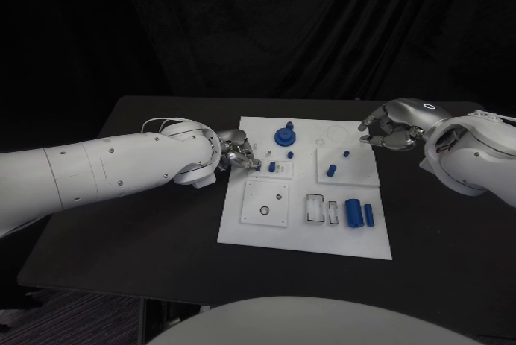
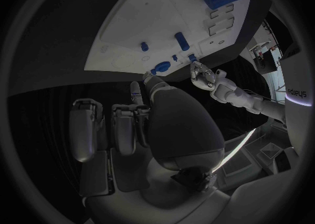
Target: Assemble the parts on the task board
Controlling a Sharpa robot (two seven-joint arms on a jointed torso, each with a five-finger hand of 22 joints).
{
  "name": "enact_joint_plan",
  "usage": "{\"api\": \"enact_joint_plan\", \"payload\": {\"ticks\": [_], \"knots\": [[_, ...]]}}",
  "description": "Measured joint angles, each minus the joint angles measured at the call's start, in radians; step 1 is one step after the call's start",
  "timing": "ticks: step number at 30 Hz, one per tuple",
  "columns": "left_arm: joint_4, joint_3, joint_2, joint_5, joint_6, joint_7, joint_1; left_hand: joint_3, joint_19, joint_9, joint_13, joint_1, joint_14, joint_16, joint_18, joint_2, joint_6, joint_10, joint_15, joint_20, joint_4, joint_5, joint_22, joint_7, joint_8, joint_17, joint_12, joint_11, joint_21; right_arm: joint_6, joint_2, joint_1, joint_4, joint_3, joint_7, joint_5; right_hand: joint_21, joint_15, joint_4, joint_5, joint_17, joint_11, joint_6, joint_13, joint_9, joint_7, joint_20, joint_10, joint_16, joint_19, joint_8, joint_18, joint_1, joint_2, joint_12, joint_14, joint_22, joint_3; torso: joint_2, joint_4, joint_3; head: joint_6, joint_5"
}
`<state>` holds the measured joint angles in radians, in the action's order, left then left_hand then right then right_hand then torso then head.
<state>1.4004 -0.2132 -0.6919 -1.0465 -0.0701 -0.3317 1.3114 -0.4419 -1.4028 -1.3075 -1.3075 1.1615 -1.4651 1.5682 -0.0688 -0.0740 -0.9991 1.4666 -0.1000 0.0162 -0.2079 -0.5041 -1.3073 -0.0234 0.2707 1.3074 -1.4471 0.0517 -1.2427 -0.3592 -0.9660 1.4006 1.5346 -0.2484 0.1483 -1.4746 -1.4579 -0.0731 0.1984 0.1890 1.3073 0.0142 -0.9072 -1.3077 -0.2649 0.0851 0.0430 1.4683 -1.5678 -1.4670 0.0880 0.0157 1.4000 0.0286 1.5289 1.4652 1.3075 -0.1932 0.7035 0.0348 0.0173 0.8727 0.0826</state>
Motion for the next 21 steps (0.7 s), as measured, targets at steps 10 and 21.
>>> {"api": "enact_joint_plan", "payload": {"ticks": [10,21], "knots": [[-0.002,0.002,0.002,0.000,0.008,-0.002,-0.001,0.000,0.000,-0.001,0.000,0.000,0.000,0.000,0.000,0.000,0.000,0.000,0.000,0.000,0.000,0.000,0.000,0.000,0.000,0.000,0.000,0.000,0.005,0.001,0.000,0.000,0.000,0.000,0.000,0.000,0.000,0.000,0.000,0.000,0.000,0.000,0.000,0.000,0.000,0.000,0.000,0.000,0.000,0.000,0.000,0.000,0.000,0.000,0.000,0.000,0.000,0.000,0.001,-0.0001,0.0003,0.000,0.001],[-0.005,0.003,0.003,-0.001,0.017,-0.001,-0.001,0.011,0.006,0.000,0.000,-0.006,0.000,0.000,0.000,0.006,-0.001,0.000,0.000,-0.001,0.001,0.048,-0.001,-0.002,-0.019,0.000,0.007,0.000,0.014,0.001,0.001,-0.001,0.000,0.000,0.000,0.000,0.000,0.000,-0.003,0.000,0.000,0.000,0.000,0.000,0.000,0.000,0.000,0.000,0.000,0.000,0.000,0.000,0.000,0.000,-0.003,0.000,0.000,-0.003,0.001,-0.0005,0.0003,0.000,0.004]]}}
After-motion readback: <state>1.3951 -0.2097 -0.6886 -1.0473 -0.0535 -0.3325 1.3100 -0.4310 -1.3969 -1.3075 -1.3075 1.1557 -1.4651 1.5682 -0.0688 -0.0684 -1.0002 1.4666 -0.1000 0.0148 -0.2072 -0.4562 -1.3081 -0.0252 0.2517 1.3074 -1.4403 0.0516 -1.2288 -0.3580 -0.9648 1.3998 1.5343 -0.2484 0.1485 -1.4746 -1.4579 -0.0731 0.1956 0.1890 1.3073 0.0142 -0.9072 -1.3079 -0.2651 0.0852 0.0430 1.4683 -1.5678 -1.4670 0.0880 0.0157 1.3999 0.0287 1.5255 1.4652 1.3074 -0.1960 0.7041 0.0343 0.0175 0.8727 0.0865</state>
